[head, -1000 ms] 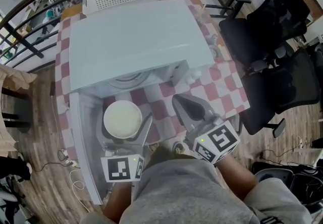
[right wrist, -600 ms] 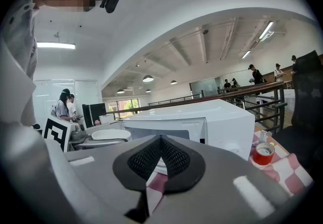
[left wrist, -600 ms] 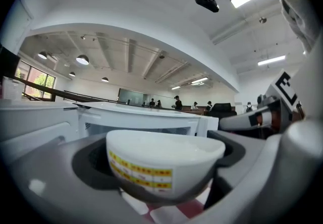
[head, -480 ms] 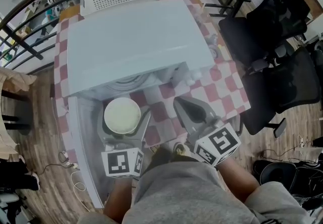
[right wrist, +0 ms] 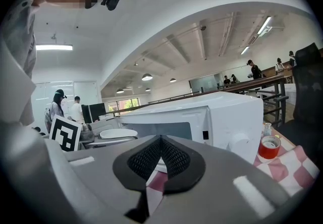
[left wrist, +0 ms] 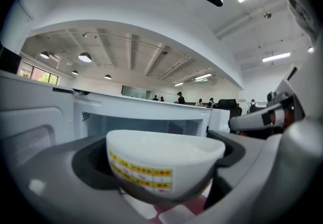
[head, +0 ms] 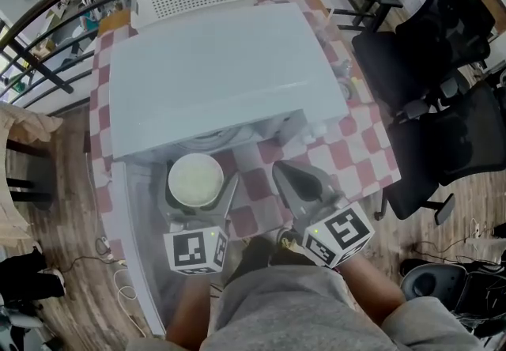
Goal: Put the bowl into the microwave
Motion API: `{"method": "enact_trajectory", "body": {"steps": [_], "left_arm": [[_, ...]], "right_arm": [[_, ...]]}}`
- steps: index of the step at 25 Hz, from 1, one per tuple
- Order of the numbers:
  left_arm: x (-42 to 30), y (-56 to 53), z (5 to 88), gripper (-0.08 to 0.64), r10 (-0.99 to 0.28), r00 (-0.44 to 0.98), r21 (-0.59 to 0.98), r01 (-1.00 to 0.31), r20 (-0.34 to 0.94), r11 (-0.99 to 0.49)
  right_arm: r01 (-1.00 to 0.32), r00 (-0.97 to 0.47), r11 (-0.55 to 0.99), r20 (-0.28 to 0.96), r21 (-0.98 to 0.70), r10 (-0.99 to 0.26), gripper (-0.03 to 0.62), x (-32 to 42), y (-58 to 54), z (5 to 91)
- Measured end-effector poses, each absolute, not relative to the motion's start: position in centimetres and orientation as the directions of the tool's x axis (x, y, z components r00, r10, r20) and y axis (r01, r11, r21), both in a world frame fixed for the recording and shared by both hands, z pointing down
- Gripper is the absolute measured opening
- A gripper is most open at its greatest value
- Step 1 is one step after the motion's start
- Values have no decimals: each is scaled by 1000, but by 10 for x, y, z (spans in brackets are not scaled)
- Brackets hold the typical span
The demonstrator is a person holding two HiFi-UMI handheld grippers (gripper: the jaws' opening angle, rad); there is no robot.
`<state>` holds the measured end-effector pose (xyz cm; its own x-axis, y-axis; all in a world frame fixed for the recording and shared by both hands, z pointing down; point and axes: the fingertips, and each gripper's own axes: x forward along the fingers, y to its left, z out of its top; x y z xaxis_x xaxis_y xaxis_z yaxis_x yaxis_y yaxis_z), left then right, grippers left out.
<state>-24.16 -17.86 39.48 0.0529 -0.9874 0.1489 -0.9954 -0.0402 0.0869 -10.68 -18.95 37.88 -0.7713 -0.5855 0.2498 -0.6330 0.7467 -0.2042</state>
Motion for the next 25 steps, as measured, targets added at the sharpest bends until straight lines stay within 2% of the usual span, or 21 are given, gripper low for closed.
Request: {"method": "enact_trajectory", "body": {"steps": [18,25], "left_arm": [[-266,-228,470,541,-959,13,56,-998,283,3],[-267,-255,493,541,-943,33,0,-999,331,-35]], "right_arm": [[-626,-777,745,271,-233,-568,0,-127,-201,400],[-628,-775,743,284,-234,-565,0,-128,-202,405]]}}
